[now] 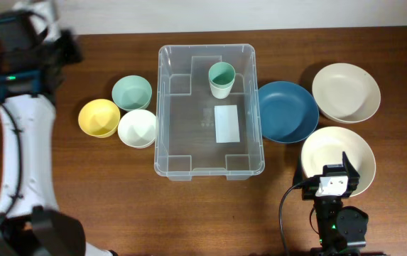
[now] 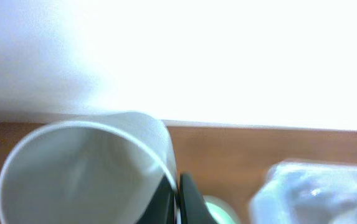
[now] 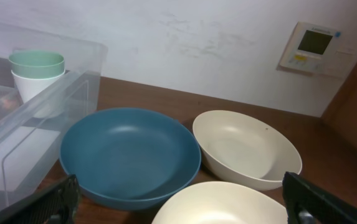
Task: Pack container
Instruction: 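Pinch the grey cup's rim with the left gripper and lift, then carry the grey cup over the stacked cups and drop it on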
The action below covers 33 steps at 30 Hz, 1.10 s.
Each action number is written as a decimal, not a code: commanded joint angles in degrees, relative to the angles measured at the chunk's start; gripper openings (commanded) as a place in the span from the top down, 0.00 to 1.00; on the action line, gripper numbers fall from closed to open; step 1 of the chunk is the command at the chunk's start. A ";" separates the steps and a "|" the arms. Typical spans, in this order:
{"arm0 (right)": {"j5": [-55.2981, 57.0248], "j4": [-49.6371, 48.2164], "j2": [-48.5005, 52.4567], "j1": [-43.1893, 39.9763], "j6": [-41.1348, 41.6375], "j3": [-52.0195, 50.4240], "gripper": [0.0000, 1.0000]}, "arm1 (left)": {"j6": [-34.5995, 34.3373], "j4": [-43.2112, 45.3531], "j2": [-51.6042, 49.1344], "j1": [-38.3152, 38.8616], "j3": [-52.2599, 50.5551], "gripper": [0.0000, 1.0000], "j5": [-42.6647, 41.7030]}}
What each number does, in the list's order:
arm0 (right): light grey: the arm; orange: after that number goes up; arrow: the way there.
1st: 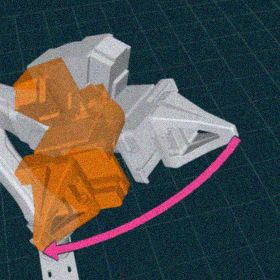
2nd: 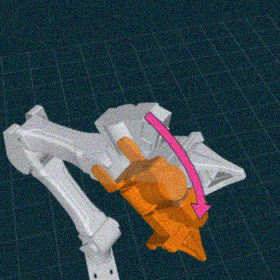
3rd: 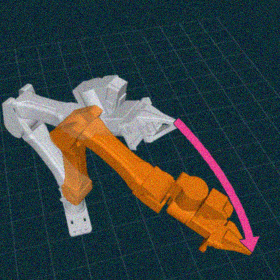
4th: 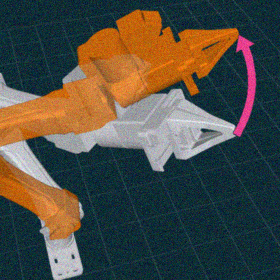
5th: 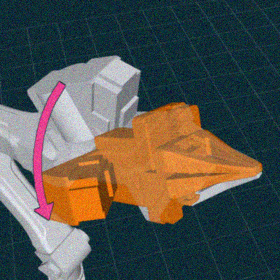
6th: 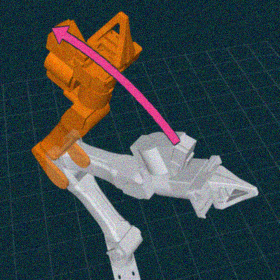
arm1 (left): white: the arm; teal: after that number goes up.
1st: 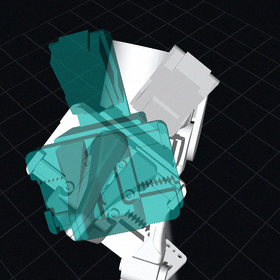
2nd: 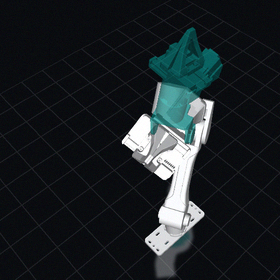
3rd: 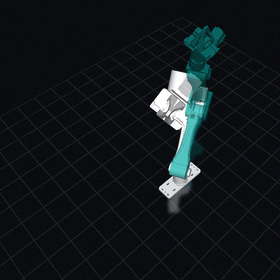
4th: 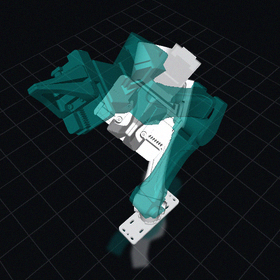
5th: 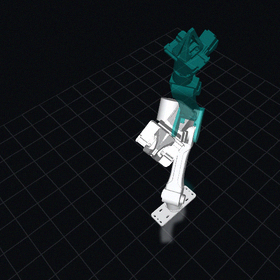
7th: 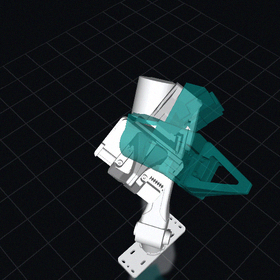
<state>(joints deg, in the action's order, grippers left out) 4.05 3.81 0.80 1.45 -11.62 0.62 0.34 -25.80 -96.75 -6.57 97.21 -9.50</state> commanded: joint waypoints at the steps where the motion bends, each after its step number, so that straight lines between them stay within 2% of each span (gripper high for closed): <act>1: 0.92 0.31 -0.33 -0.39 0.02 -0.31 0.01 | 6.67 3.74 0.98 5.68 0.46 1.00 -2.08; 7: 0.92 0.31 -0.33 -0.39 0.04 -0.31 0.01 | 6.62 7.15 0.59 14.45 0.44 0.99 -2.10; 16: 0.92 0.31 -0.33 -0.39 0.02 -0.31 0.01 | 6.64 7.43 -2.97 24.50 0.44 0.99 -2.10; 33: 0.92 0.31 -0.33 -0.39 0.02 -0.31 0.01 | 6.64 4.28 -10.19 33.20 0.44 0.99 -2.14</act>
<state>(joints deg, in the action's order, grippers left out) 4.08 3.81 0.80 1.45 -11.64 0.62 6.22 -20.73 -106.15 25.54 97.45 -11.18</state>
